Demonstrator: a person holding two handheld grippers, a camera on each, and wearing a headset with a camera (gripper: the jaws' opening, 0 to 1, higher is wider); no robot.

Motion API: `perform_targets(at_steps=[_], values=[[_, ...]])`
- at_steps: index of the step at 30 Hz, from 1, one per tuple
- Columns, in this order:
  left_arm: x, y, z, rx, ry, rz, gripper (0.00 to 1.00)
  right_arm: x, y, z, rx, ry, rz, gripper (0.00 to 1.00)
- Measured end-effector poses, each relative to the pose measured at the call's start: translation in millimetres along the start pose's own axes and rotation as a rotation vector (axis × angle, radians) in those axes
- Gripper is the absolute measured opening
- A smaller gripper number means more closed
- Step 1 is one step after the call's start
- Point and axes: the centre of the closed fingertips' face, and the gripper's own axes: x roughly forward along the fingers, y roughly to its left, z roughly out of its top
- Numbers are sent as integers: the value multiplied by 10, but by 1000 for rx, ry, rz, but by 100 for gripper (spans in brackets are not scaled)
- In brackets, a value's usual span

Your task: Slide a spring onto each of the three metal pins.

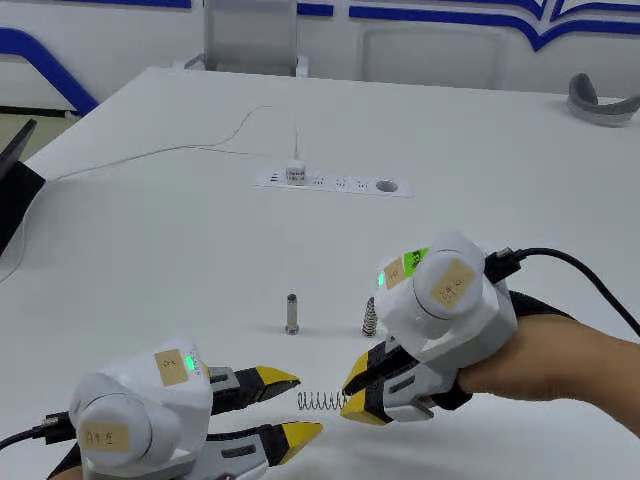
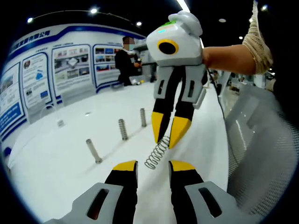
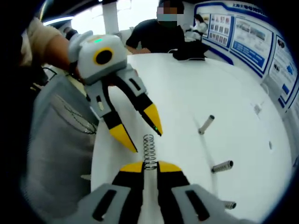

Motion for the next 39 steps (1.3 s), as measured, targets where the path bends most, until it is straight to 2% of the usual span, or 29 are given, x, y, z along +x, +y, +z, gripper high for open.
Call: perform_targets(at_steps=[8,16,29,39], values=[[19,-41,2,38,0,-9,16,0,48,-8,-13,18,18,12],[16,-58,-11,55,7,-13,14,-19,76,28,-24,24,25,12],[7,-66,-25,59,11,-17,12,-120,103,256,-54,-25,12,12],[39,-86,-3,57,7,-26,11,-136,111,412,-72,-65,9,12]])
